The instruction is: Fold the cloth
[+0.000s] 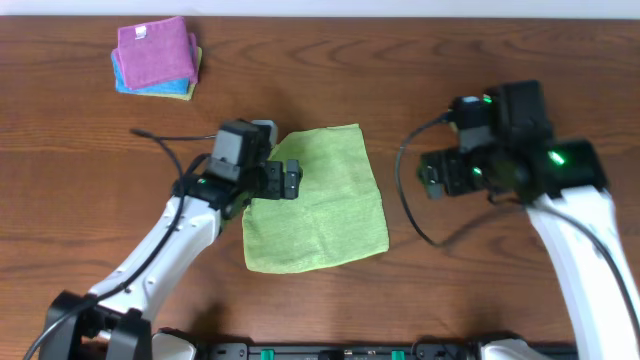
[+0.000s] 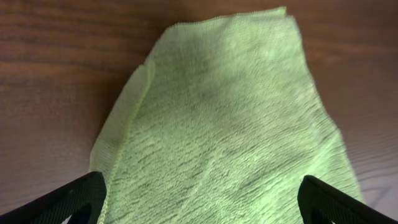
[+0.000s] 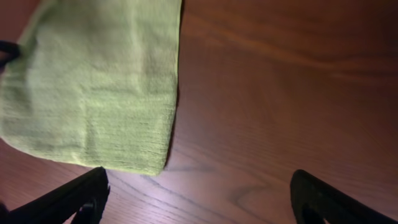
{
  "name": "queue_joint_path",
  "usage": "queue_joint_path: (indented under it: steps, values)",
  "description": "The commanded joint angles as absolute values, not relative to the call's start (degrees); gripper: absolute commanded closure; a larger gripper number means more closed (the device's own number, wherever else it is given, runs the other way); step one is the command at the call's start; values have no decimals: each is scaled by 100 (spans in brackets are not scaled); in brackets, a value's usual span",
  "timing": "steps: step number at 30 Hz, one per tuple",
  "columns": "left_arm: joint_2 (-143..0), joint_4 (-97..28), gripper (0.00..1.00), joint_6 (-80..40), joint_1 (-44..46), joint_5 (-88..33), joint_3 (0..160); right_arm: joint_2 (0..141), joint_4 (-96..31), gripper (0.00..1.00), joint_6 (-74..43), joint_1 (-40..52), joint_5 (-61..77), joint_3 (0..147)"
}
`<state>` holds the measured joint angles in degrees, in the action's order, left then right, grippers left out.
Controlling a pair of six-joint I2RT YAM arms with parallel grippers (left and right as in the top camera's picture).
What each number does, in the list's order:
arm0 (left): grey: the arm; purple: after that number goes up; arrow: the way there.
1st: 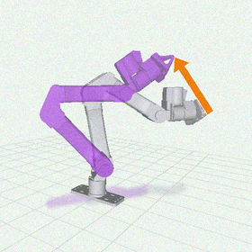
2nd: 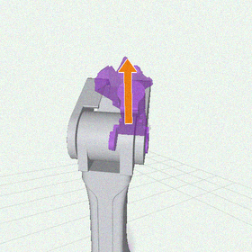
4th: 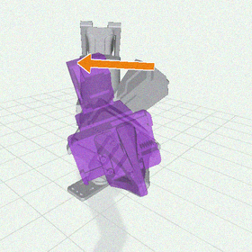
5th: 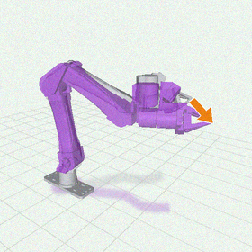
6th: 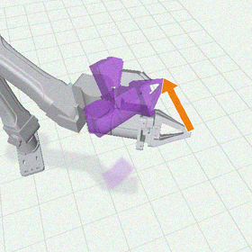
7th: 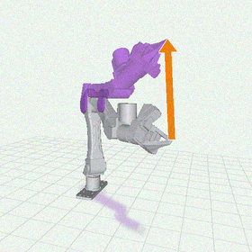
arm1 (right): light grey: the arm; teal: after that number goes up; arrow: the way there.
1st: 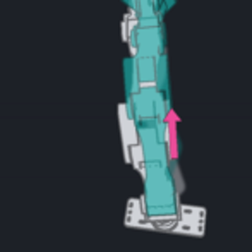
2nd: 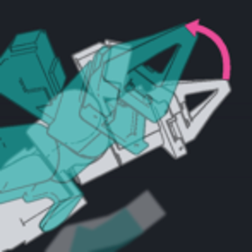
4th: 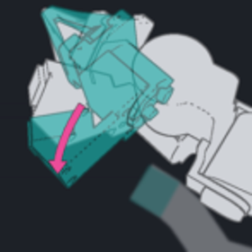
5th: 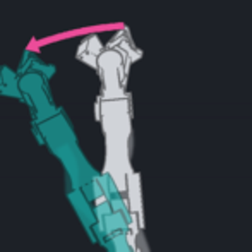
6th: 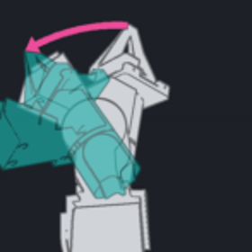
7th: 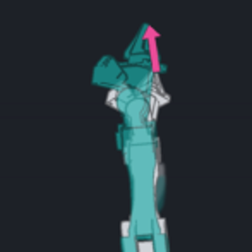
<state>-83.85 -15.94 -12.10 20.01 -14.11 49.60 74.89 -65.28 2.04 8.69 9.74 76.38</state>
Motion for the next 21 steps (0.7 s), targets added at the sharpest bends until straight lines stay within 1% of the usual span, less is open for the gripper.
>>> queue_joint_path:
  steps: [1,4,8,14,15,21]
  values:
    - [-8541,-1787,0,-1028,2163,-587,5194,6532,-6595,4,134,751,919,7555]
    - [-8646,-1796,0,-1028,2206,-78,5199,5846,-6578,1,132,714,862,7199]
    - [-8812,-1739,0,-1024,2206,373,5199,5172,-6331,1,58,714,860,6442]
    - [-9301,-1382,0,-915,2204,493,5199,5000,-6171,1,-132,714,928,5889]
    - [-9404,-1306,5,-899,2204,493,5201,5022,-6173,1,-134,714,930,5874]
    - [-9769,-989,11,-886,2204,803,5236,5063,-6195,1,-172,714,1000,5874]
